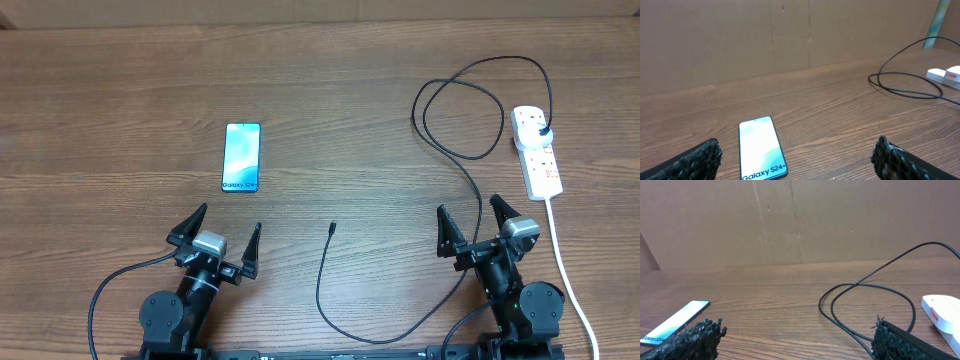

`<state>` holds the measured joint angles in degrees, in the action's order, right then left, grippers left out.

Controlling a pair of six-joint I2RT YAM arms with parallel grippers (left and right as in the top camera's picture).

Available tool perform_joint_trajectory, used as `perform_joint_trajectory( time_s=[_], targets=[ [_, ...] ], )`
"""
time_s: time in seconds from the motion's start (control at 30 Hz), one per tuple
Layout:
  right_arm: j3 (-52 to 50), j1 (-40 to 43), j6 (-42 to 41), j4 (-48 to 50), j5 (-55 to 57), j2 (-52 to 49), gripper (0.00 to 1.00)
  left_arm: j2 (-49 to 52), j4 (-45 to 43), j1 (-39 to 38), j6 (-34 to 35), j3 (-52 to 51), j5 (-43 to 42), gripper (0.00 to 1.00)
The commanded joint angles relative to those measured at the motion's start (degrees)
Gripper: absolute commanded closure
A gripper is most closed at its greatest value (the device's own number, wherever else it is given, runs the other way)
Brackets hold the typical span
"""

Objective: Plug charger to phone and switch on socket

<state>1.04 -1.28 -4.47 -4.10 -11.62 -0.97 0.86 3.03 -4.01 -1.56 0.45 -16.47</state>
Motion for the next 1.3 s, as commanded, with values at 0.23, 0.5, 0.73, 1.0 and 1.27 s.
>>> perform_joint_trajectory(
  time_s=[0.23, 0.5, 0.73, 1.0, 1.27],
  targets=[
    [-0.59, -0.37, 0.04, 0.33, 0.42, -0.17, 0.0, -0.59, -0.17, 0.24, 0.66, -0.17, 0.37, 0.0],
    [-0.59, -0.37, 0.04, 0.33, 0.42, -0.17, 0.0, -0.59, -0.24, 0.24, 0.31, -0.17, 0.35, 0.0],
    [-0.59, -0.37, 0.04, 0.33, 0.42, -0.17, 0.0, -0.59, 3.39, 0.24, 4.11, 1.9, 0.33, 0.0],
    [-0.59, -0.37, 0.04, 0.33, 0.42, -0.17, 0.0, 2.29, 21.07, 0.24, 8.04, 15.89, 0.33, 0.0],
    [-0.59, -0.37, 0.04, 0.33, 0.42, -0.17, 0.0, 23.69, 37.16, 0.24, 8.41, 41.59, 0.33, 0.0]
  ],
)
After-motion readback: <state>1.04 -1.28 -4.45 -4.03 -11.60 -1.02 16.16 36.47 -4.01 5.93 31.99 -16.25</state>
